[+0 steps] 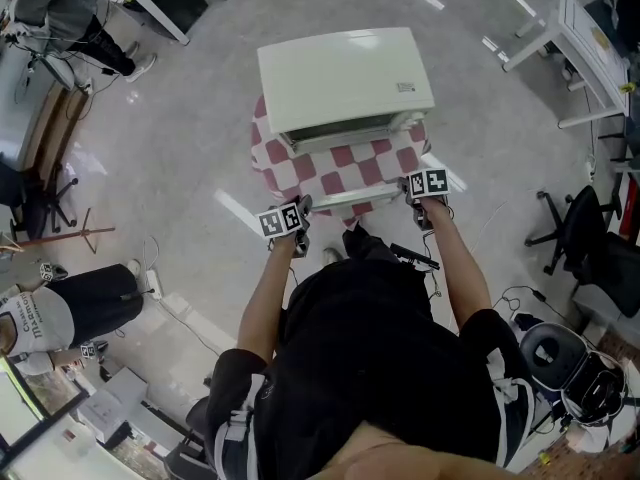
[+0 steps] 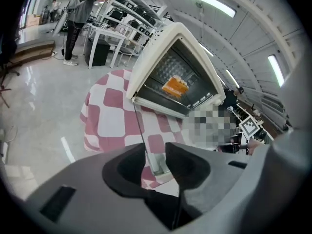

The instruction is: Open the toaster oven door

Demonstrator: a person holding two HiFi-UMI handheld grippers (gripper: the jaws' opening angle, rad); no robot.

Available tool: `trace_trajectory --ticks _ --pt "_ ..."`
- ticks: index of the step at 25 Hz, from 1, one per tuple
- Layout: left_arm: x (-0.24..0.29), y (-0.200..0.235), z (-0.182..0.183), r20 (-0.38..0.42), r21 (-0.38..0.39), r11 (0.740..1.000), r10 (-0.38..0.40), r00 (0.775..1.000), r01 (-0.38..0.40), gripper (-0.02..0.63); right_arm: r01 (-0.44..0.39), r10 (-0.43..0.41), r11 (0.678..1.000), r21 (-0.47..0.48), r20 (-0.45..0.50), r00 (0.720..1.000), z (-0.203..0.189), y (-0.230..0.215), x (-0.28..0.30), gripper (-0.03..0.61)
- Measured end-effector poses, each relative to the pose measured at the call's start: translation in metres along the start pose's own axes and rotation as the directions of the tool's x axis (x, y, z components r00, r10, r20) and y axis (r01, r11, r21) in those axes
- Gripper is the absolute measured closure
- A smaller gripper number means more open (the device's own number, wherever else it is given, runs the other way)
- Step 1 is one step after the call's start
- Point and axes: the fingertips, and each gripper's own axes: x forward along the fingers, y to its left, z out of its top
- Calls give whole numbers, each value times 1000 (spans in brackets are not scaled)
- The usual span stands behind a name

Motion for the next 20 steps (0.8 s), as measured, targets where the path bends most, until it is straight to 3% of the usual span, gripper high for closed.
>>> trace_trajectory --ticks 16,20 --pt "32 27 -34 -99 78 988 141 985 -133 497 159 -172 976 -149 -79 982 -29 -18 43 457" --pt "37 32 -38 -103 86 984 162 981 -154 499 209 -229 959 -192 -87 970 -35 -23 49 503"
